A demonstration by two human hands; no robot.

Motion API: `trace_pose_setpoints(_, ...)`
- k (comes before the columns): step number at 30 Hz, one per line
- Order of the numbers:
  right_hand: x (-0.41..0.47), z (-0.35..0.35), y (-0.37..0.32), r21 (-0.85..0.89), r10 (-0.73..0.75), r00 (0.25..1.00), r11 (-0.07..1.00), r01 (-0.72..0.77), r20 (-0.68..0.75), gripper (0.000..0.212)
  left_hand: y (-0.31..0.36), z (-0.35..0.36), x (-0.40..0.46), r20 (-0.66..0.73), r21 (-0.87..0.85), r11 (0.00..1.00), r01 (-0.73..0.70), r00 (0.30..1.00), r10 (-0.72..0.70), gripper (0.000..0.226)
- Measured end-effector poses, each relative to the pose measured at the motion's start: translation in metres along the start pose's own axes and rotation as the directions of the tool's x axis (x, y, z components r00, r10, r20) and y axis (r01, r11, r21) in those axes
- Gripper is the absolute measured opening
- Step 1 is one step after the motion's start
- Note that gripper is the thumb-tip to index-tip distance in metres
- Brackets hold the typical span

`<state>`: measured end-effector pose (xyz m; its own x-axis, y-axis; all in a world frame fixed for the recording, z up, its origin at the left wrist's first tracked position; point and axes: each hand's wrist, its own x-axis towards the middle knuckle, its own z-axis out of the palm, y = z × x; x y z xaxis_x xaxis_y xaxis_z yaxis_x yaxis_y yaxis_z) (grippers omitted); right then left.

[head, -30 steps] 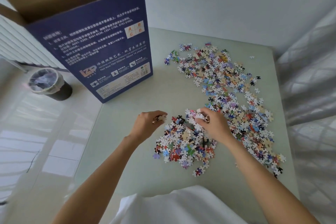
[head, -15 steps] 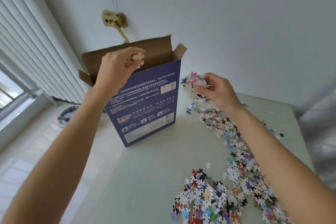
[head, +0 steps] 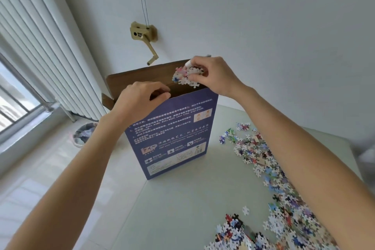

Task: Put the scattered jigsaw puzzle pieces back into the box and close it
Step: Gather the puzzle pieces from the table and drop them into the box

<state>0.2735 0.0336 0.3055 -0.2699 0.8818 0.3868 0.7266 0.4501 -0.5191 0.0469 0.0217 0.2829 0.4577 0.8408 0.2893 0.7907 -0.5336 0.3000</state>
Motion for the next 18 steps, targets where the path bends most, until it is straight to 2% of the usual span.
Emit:
trace_pose_setpoints(4, 0.009, 0.011, -0.003, -0.121, -0.067, 0.991, 0.989, 0.081, 0.117, 0.023, -0.003, 0.003, -0.009, -0.005, 0.076, 0.997, -0.031, 0.999, 0.032, 0.028)
trace_pose_setpoints(8, 0.011, 0.021, -0.009, -0.147, -0.101, 0.979, 0.981, 0.128, 0.179, 0.028, -0.004, 0.006, -0.016, -0.060, 0.071, 0.997, -0.040, 0.997, 0.044, 0.024)
trace_pose_setpoints(15, 0.009, 0.030, -0.016, -0.072, -0.101, 0.983, 0.991, 0.112, 0.151, 0.022, -0.001, 0.003, -0.022, -0.164, 0.049, 0.997, -0.054, 0.984, 0.062, 0.020)
trace_pose_setpoints(18, -0.001, 0.031, -0.018, -0.056, -0.114, 0.991, 0.991, 0.118, 0.074, 0.018, 0.003, 0.003, -0.025, -0.242, 0.096, 0.992, -0.081, 0.965, 0.102, 0.018)
